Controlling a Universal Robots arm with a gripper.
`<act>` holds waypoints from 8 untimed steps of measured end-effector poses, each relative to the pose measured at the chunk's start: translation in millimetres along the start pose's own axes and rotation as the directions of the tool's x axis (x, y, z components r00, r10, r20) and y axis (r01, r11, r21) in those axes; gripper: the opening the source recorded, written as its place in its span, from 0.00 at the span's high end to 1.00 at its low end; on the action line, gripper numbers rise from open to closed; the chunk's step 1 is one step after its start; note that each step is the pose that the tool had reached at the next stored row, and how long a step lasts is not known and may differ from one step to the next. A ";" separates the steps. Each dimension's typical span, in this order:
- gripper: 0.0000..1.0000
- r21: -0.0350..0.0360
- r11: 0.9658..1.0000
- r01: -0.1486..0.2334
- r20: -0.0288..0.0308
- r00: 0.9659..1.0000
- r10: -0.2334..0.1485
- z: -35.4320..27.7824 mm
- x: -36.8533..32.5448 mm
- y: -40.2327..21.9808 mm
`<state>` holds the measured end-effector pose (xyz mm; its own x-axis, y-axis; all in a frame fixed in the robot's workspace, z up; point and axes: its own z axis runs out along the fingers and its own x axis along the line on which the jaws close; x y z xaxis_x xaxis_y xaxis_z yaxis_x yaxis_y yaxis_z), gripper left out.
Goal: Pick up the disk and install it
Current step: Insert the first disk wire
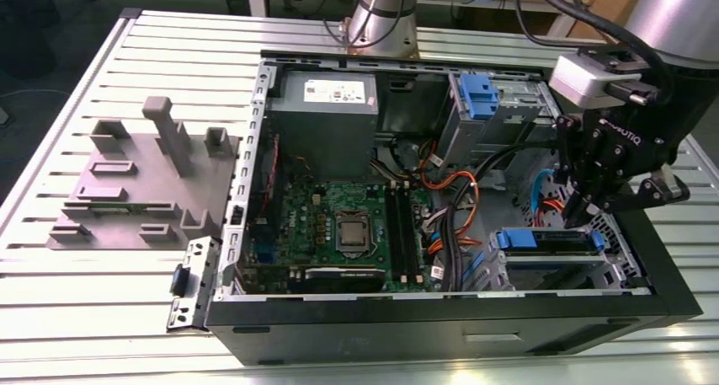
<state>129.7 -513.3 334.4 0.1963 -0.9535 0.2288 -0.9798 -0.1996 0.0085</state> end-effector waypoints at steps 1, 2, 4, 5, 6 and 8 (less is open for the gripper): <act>0.84 0.005 1.000 -0.001 -0.001 1.000 0.001 0.3 0.3 1.3; 0.84 0.008 1.000 -0.002 -0.002 1.000 0.002 0.5 0.7 2.1; 0.84 0.013 1.000 -0.003 -0.002 1.000 0.003 0.6 1.1 4.0; 0.84 0.014 1.000 -0.003 -0.002 1.000 0.003 0.5 1.2 4.2; 0.84 0.014 1.000 -0.003 -0.002 1.000 0.003 -0.3 1.3 4.6; 0.84 0.014 1.000 -0.003 -0.002 1.000 0.003 -2.3 1.7 4.8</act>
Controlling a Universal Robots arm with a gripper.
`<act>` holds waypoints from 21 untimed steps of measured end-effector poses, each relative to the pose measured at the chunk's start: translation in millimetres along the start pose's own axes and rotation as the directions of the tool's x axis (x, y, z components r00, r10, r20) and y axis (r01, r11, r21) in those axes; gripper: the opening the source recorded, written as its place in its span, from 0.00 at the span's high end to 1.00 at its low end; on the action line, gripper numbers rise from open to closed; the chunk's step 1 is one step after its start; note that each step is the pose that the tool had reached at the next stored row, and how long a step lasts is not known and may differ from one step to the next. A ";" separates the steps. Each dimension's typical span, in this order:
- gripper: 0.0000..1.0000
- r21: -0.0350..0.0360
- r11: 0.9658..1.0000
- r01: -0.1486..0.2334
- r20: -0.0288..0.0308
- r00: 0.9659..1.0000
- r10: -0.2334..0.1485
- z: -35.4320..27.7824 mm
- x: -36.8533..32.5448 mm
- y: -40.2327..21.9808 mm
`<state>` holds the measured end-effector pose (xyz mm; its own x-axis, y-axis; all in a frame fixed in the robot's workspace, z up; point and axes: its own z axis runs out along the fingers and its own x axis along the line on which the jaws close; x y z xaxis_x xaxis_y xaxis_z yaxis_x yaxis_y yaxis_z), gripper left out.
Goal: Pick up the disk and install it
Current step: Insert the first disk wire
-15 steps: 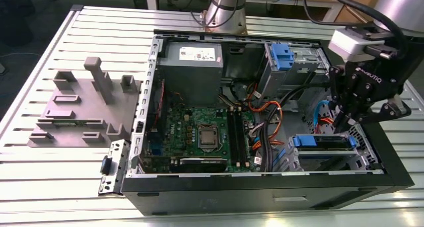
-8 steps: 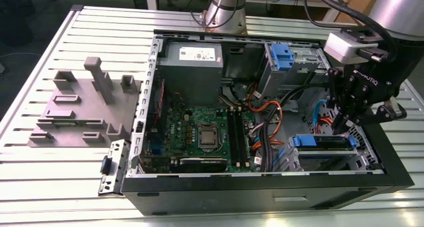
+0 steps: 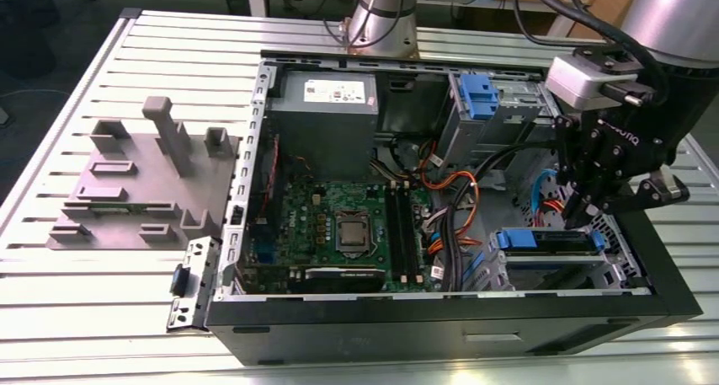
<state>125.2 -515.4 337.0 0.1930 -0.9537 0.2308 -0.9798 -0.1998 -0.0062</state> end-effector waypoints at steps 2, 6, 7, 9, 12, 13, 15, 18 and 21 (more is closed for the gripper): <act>0.84 0.001 1.000 -0.001 0.000 1.000 0.001 -0.7 0.1 0.2; 0.84 -0.003 0.999 -0.034 -0.003 0.999 0.034 -0.8 0.1 0.5; 0.84 -0.007 0.999 -0.051 -0.003 0.999 0.051 -0.9 0.1 0.5; 0.84 -0.015 0.996 -0.088 -0.005 0.996 0.088 -0.8 0.1 0.5; 0.84 -0.023 0.992 -0.124 -0.005 0.992 0.124 -0.2 0.1 0.5; 0.84 -0.023 0.991 -0.128 -0.002 0.992 0.128 0.2 0.4 0.6; 0.84 -0.023 0.991 -0.131 0.013 0.991 0.132 1.2 1.1 0.7; 0.84 -0.018 0.991 -0.133 0.020 0.991 0.134 1.4 1.8 0.9; 0.84 -0.010 0.991 -0.136 0.020 0.990 0.136 1.4 1.9 0.9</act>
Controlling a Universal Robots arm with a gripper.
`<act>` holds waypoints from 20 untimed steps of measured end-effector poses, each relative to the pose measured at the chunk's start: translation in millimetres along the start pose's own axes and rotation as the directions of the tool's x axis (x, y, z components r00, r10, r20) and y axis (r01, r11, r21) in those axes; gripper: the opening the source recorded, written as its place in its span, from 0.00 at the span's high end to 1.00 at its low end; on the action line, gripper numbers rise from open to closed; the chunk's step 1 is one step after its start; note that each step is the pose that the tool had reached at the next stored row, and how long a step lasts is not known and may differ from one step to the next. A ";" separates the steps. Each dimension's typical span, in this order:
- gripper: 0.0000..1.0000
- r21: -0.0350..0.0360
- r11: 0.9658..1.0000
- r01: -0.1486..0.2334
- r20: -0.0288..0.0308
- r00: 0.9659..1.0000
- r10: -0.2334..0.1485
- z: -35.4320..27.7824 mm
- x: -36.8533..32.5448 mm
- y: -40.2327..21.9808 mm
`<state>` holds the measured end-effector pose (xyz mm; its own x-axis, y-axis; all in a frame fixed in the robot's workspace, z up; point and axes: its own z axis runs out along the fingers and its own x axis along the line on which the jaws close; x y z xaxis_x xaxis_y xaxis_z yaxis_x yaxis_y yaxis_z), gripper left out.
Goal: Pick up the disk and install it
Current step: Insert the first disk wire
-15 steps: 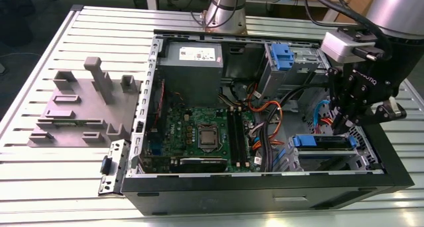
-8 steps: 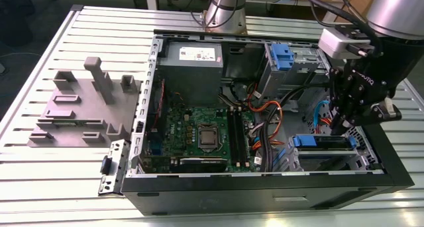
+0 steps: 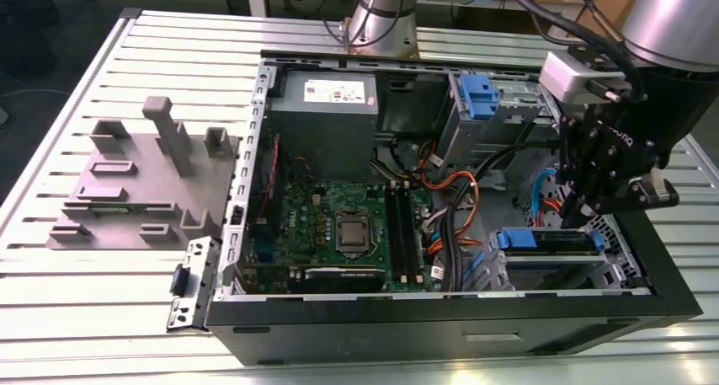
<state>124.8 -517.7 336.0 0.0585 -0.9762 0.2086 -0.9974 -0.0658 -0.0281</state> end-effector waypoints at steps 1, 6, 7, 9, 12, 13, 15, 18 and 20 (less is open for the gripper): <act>0.84 0.003 1.000 -0.002 0.000 1.000 0.002 0.0 0.0 0.0; 0.84 0.000 1.000 -0.031 -0.001 1.000 0.031 -0.1 0.0 0.1; 0.84 -0.002 0.999 -0.041 -0.002 0.999 0.041 0.0 0.0 0.1; 0.84 -0.004 0.999 -0.051 -0.001 0.999 0.051 0.5 -0.1 0.1; 0.84 0.006 0.999 -0.054 0.006 0.999 0.054 0.8 0.0 0.1; 0.84 0.012 0.998 -0.056 0.008 0.998 0.056 0.9 0.1 0.4; 0.84 0.017 0.998 -0.057 0.010 0.998 0.057 1.1 0.6 0.5; 0.84 0.018 0.998 -0.057 0.015 0.998 0.057 1.6 3.6 0.8; 0.84 0.019 0.998 -0.058 0.020 0.998 0.058 2.1 6.0 1.4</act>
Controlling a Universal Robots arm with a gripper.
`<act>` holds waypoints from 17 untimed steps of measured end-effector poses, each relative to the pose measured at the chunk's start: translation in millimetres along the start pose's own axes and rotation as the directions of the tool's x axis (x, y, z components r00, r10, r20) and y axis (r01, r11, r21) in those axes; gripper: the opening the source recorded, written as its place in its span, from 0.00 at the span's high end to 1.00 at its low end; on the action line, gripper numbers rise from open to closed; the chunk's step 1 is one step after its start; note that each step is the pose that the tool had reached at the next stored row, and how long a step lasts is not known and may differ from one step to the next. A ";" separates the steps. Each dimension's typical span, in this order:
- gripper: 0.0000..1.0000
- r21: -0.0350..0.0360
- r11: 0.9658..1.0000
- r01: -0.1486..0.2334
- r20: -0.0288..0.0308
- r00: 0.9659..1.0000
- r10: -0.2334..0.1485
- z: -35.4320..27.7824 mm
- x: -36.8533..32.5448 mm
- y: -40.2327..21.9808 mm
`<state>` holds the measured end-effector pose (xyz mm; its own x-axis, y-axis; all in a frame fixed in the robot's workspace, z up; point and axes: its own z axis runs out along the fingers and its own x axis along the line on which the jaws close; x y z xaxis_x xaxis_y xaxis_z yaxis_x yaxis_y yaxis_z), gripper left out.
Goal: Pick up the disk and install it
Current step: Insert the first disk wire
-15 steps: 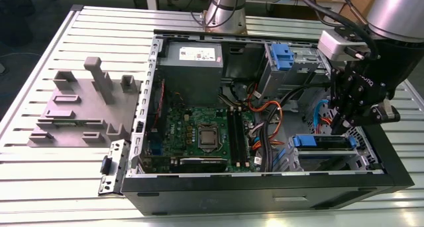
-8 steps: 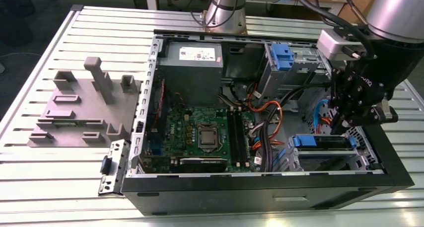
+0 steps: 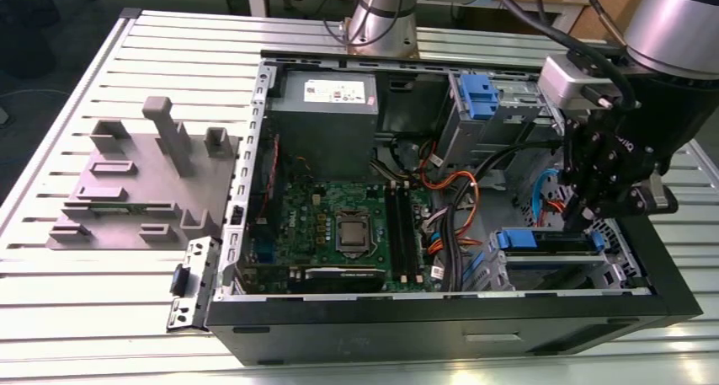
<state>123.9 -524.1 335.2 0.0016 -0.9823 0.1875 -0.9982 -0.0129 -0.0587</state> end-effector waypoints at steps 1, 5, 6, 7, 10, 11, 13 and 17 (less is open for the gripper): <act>0.84 0.000 1.000 0.000 0.003 1.000 0.000 0.1 0.7 0.4; 0.84 0.002 1.000 0.002 0.014 1.000 -0.002 0.6 3.6 2.4; 0.84 0.003 1.000 0.003 0.015 1.000 -0.003 0.7 4.2 2.8; 0.84 0.003 1.000 0.004 0.015 1.000 -0.004 0.9 4.3 2.8; 0.84 0.003 1.000 0.004 0.015 1.000 -0.004 1.4 4.5 2.8; 0.84 0.004 1.000 0.003 0.015 1.000 -0.004 1.6 4.7 2.9; 0.84 0.005 1.000 0.003 0.015 1.000 -0.003 2.1 5.1 3.3; 0.84 0.006 1.000 0.003 0.015 1.000 -0.003 3.2 5.1 3.4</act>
<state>120.7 -529.7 332.8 0.0057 -0.9849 0.1729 -0.9978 -0.0170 -0.0638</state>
